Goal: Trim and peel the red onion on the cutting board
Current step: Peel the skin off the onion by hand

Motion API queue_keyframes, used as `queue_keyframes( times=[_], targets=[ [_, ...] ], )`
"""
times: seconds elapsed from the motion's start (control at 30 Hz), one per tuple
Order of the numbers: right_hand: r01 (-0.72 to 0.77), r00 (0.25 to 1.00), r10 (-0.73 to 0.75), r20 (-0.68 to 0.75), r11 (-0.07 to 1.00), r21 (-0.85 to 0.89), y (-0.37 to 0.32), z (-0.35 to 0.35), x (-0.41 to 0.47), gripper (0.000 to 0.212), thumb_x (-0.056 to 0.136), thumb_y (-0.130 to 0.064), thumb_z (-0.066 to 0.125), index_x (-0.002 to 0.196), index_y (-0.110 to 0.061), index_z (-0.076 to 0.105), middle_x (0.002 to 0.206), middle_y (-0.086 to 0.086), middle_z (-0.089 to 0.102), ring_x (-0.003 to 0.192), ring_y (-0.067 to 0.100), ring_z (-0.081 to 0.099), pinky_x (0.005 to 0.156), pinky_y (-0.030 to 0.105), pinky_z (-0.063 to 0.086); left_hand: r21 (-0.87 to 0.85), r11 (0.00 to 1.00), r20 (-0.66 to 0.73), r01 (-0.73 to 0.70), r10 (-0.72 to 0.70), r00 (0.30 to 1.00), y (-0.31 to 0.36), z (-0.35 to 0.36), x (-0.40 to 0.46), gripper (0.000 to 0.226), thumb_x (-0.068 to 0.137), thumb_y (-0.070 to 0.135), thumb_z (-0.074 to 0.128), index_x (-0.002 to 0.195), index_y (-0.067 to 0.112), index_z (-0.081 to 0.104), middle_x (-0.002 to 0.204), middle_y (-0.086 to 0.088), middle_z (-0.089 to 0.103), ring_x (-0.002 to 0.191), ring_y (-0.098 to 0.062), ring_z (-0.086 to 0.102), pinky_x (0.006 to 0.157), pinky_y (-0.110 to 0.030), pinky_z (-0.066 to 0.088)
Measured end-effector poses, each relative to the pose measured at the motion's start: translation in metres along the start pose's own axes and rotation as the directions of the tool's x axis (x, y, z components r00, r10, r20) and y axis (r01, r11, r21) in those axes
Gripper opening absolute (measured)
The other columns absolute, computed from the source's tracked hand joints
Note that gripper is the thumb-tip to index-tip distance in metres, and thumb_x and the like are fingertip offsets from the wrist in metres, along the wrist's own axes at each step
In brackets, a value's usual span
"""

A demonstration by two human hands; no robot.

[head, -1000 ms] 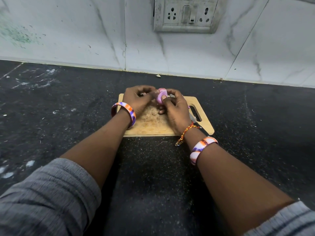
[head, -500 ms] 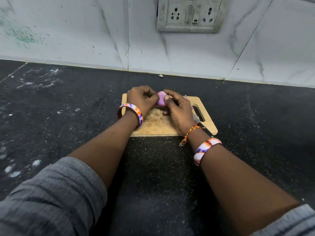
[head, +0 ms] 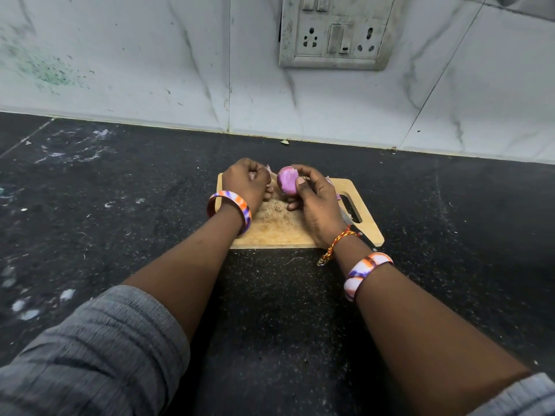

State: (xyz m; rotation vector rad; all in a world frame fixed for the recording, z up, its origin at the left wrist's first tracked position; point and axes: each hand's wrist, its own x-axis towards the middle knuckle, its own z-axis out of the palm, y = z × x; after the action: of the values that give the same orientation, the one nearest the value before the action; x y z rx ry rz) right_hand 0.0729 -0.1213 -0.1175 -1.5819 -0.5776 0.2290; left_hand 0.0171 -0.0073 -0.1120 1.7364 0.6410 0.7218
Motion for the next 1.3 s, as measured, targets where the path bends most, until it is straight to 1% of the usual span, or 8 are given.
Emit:
queue_keyframes(
  times=[0.1,0.2,0.37,0.57,0.83,1.03,1.2,1.3],
  targets=[
    [0.0,1.0,0.0,0.005,0.999,0.038,0.0,0.0,0.0,0.026,0.096,-0.002,0.036,0.117,-0.002,0.051,0.092,-0.005,0.058,0.067,0.015,0.058,0.05,0.016,0.047,0.008,1.0,0.007,-0.002,0.002,1.0,-0.001,-0.001,0.0,0.013,0.075,0.023,0.059,0.062,0.025,0.061,0.073,-0.009,0.072,0.07,-0.023,0.071,0.073,-0.041,0.059],
    [-0.006,1.0,0.006,-0.002,0.998,0.057,0.0,0.0,0.002,0.027,0.096,0.0,0.035,0.117,-0.001,0.051,0.105,0.005,0.057,0.07,0.019,0.056,0.049,0.014,0.048,-0.097,0.995,0.042,-0.023,0.027,0.999,0.002,-0.002,-0.002,0.023,0.077,0.005,0.062,0.062,0.022,0.06,0.066,0.001,0.066,0.048,0.002,0.064,0.06,-0.02,0.057],
    [-0.022,1.0,0.022,-0.018,1.0,0.0,0.001,0.001,0.002,0.028,0.097,-0.006,0.037,0.116,-0.002,0.055,0.108,0.01,0.057,0.066,0.014,0.056,0.052,0.016,0.048,-0.147,0.985,0.091,-0.085,0.099,0.991,0.002,-0.003,-0.004,0.035,0.08,-0.007,0.052,0.061,0.02,0.061,0.06,-0.001,0.059,0.037,0.003,0.053,0.048,-0.012,0.05],
    [-0.014,0.999,0.015,0.031,1.0,-0.007,0.002,0.001,-0.002,0.039,0.081,-0.014,0.067,0.118,-0.005,0.058,0.118,0.016,0.063,0.109,0.028,0.059,0.096,0.045,0.049,-0.175,0.983,0.106,-0.056,0.075,0.992,0.001,-0.005,-0.004,0.035,0.082,-0.007,0.054,0.06,0.019,0.064,0.053,0.005,0.061,0.037,0.003,0.053,0.048,-0.011,0.05],
    [-0.004,1.0,0.003,0.0,0.994,0.112,0.001,-0.005,-0.004,0.042,0.075,0.005,0.068,0.115,-0.004,0.058,0.103,0.0,0.061,0.103,0.024,0.056,0.097,0.056,0.046,-0.209,0.977,-0.027,0.031,-0.038,0.999,0.002,-0.007,0.001,0.029,0.085,-0.006,0.046,0.076,0.01,0.067,0.067,0.005,0.06,0.038,0.008,0.052,0.049,-0.011,0.047],
    [0.04,0.999,-0.039,-0.026,0.999,0.038,-0.002,-0.003,-0.005,0.043,0.069,0.004,0.073,0.111,0.0,0.061,0.1,0.005,0.064,0.098,0.023,0.06,0.093,0.052,0.05,-0.184,0.983,0.191,-0.013,0.049,0.98,0.009,-0.002,-0.007,0.024,0.081,0.011,0.065,0.103,0.006,0.069,0.08,0.002,0.068,0.061,0.005,0.062,0.06,-0.009,0.05],
    [0.045,0.999,-0.044,-0.021,0.999,0.026,0.003,-0.004,-0.004,0.044,0.066,0.003,0.076,0.108,-0.001,0.063,0.109,0.019,0.065,0.106,0.038,0.059,0.092,0.057,0.048,-0.137,0.991,0.216,-0.001,0.031,0.976,0.009,-0.005,-0.008,0.024,0.081,0.007,0.06,0.103,0.006,0.07,0.046,0.014,0.066,0.04,0.003,0.058,0.048,-0.01,0.049],
    [0.048,0.999,-0.048,-0.02,0.999,0.024,0.003,-0.004,-0.004,0.044,0.067,0.006,0.074,0.109,0.0,0.063,0.107,0.017,0.064,0.104,0.034,0.059,0.094,0.056,0.047,-0.185,0.982,0.212,0.039,0.001,0.977,0.011,-0.006,-0.01,0.023,0.081,0.007,0.06,0.102,0.003,0.069,0.051,0.009,0.068,0.04,0.001,0.06,0.043,-0.012,0.049]
  ],
)
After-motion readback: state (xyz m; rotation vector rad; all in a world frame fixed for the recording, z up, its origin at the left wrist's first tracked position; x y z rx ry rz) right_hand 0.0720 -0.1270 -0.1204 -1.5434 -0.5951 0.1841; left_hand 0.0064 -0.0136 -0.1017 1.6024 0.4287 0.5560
